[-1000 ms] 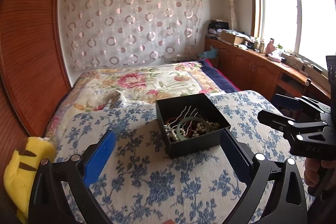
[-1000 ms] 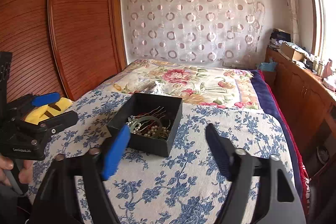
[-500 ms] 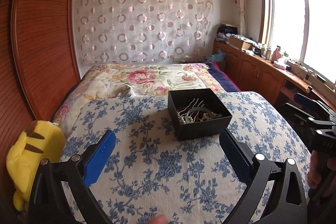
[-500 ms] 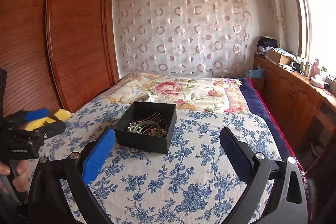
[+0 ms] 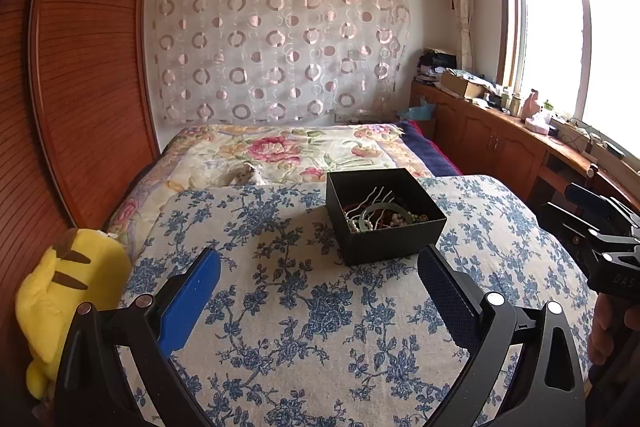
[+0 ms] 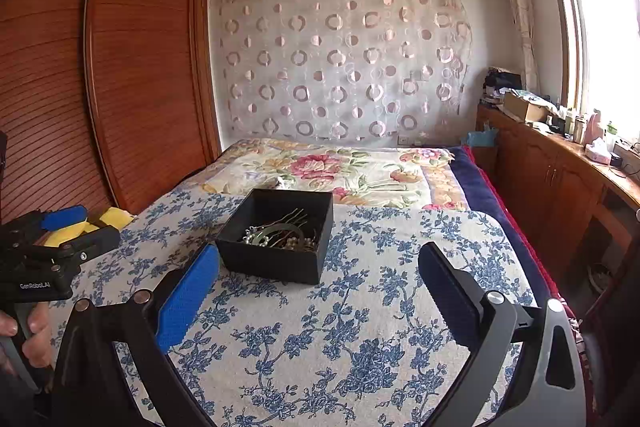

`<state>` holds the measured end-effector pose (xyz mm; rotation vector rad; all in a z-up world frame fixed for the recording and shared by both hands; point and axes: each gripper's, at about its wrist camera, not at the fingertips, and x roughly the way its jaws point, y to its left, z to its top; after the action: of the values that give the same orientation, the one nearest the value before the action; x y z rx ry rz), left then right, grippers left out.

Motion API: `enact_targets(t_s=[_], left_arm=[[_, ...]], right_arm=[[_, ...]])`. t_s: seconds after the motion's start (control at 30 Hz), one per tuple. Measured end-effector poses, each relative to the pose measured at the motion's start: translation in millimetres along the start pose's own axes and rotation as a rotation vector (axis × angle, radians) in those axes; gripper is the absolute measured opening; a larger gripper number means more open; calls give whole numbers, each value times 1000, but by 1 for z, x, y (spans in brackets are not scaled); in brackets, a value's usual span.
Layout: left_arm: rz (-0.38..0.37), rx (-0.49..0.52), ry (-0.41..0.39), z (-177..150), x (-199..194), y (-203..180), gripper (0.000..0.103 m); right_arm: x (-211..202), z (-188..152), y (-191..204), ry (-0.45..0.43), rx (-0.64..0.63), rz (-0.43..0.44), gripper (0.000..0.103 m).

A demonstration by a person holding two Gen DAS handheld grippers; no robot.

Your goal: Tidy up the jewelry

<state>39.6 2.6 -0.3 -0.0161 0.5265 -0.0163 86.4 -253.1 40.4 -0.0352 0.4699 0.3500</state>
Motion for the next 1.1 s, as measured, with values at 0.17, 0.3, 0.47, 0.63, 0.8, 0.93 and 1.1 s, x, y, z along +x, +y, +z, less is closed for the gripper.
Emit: enact_targets(t_s=[0.17,0.3,0.47,0.63,0.8,0.93,1.1], left_arm=[[-1,2,2,-1,-1,-1,95],[12,17,-5,-1,-1,-2,95],[0,15,1,-4,0,-3,95],[-2,11,-1,-5,1,-4,95],[-2,11,-5,-5,0,-4,95],[-5,7,-14,-5,-1,-5,95],[0,7,-18,-5,-2,-6,95]], right_arm=[[0,-1,0,1,6,3,100],[1,-2,-1,3,6,3,100],[4,-7,0,9,8,5,100],[4,-7,0,10,10,5,100],[5,-8,1,10,9,2,100],[4,-8,0,9,10,3,100],[5,-9,0,10,11,1,100]])
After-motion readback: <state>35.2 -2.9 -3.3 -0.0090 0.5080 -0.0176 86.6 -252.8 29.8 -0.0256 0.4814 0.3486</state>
